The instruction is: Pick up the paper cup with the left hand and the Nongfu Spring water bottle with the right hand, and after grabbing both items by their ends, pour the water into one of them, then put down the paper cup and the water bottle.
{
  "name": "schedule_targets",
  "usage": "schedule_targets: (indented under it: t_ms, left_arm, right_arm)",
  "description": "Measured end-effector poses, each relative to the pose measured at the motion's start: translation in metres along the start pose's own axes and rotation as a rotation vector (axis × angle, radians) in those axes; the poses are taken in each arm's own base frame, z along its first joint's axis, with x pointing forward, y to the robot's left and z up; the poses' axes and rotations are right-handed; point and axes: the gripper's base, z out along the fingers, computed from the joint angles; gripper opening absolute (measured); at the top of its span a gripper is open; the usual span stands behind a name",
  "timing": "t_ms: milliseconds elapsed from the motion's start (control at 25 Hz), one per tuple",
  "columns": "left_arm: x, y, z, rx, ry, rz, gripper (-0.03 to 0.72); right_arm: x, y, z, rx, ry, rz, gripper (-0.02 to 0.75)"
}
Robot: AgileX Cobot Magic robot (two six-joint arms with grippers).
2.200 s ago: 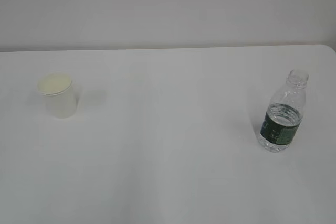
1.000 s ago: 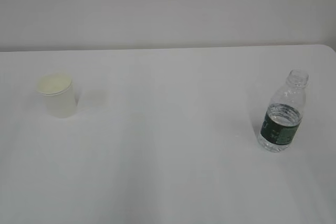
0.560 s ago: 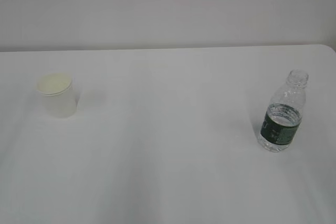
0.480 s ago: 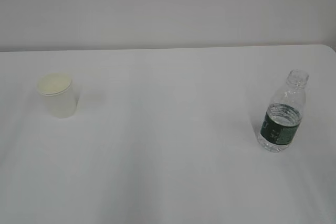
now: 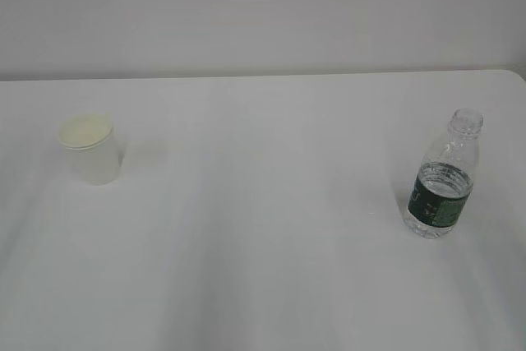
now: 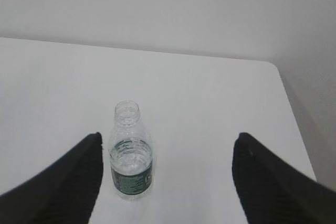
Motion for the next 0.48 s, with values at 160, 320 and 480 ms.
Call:
schedule_targets:
  t_ms: [160, 320, 480]
  left_arm:
    - [-0.002, -0.001, 0.019, -0.001, 0.001, 0.028, 0.494]
    - [0.001, -0.002, 0.04, 0.003, 0.046, 0.032, 0.494]
    - [0.002, -0.004, 0.054, 0.01, 0.049, 0.034, 0.493]
  right_arm:
    - [0.003, 0.001, 0.005, -0.001, -0.027, 0.004, 0.573]
    - [0.013, 0.004, 0.015, -0.007, -0.059, 0.023, 0.573]
    - [0.025, 0.006, 0.022, -0.008, -0.075, 0.032, 0.573]
